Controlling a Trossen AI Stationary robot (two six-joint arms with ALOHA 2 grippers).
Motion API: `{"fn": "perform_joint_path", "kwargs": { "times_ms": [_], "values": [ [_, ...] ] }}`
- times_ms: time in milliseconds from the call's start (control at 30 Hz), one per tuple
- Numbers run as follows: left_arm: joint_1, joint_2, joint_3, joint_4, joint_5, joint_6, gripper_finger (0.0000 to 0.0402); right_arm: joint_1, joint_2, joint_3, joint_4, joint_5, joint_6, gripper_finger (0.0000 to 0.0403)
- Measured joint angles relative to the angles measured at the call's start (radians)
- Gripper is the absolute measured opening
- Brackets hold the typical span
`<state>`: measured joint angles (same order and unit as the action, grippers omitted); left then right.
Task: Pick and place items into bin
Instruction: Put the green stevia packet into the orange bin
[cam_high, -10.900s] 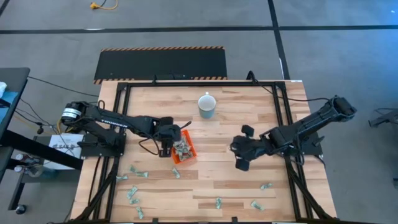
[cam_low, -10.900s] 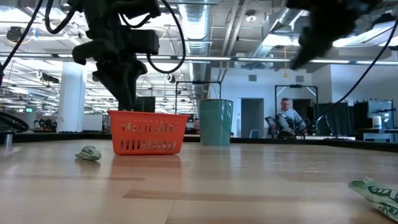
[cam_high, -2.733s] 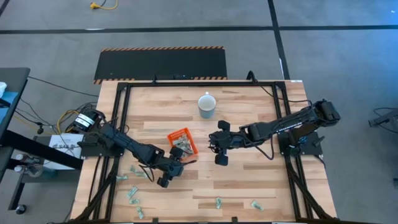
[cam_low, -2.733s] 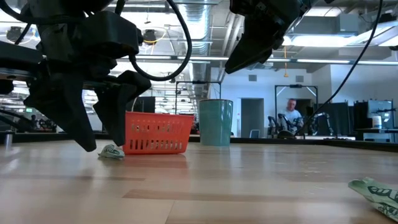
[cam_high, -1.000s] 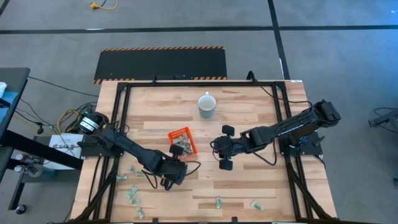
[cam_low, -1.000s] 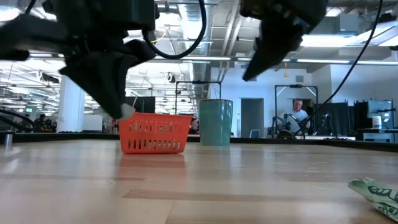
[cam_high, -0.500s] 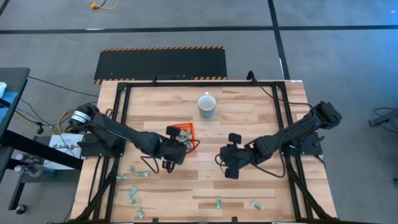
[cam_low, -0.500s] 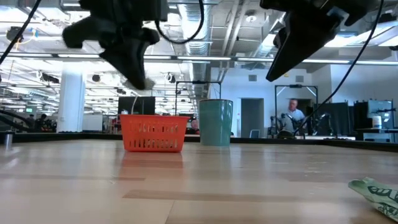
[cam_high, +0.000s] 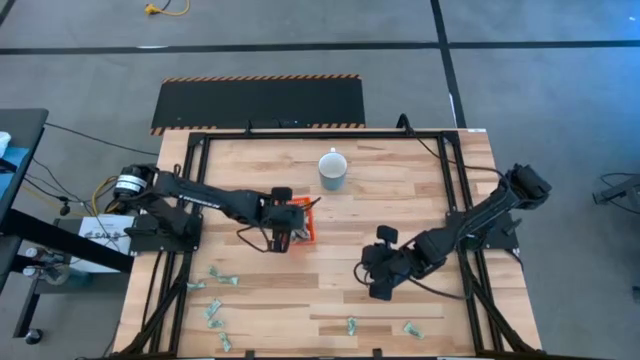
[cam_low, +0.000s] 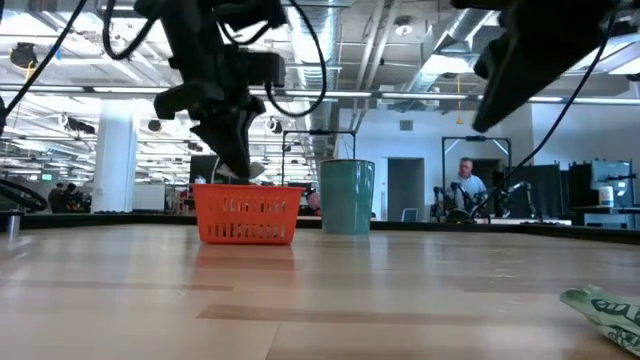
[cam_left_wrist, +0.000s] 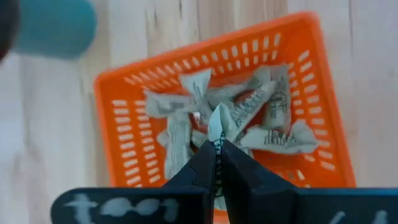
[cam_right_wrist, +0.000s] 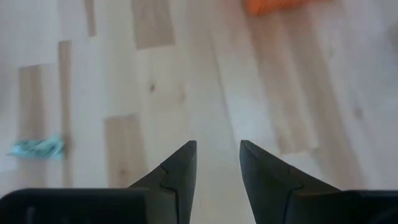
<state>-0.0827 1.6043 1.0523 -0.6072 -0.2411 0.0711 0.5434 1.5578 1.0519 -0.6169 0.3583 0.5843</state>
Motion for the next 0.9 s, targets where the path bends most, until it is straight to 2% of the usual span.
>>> {"fn": "perform_joint_path", "kwargs": {
  "times_ms": [100,233,433,567,767,900],
  "values": [
    [0.031,0.000,-0.010,0.000,0.054,0.003,0.0006,0.030,0.000,0.000,0.000,-0.015,0.051,0.0116],
    [0.061,0.000,-0.011,0.004,0.104,-0.023,0.0038,0.060,0.000,0.000,-0.002,-0.032,0.156,0.0116],
    [0.063,0.000,-0.011,0.005,0.106,-0.009,0.0096,0.108,0.000,0.000,-0.024,-0.218,0.390,0.0116],
    [0.064,0.000,-0.011,0.008,0.105,-0.002,0.0122,0.175,0.000,0.000,-0.057,-0.276,0.584,0.0116],
    [0.064,0.000,-0.011,-0.026,0.105,-0.003,0.0137,0.316,0.000,0.000,-0.120,-0.280,0.796,0.0116],
    [0.064,0.000,-0.011,-0.028,0.104,-0.006,0.0137,0.398,0.000,0.000,-0.127,-0.244,0.921,0.0116]
  ]
}}
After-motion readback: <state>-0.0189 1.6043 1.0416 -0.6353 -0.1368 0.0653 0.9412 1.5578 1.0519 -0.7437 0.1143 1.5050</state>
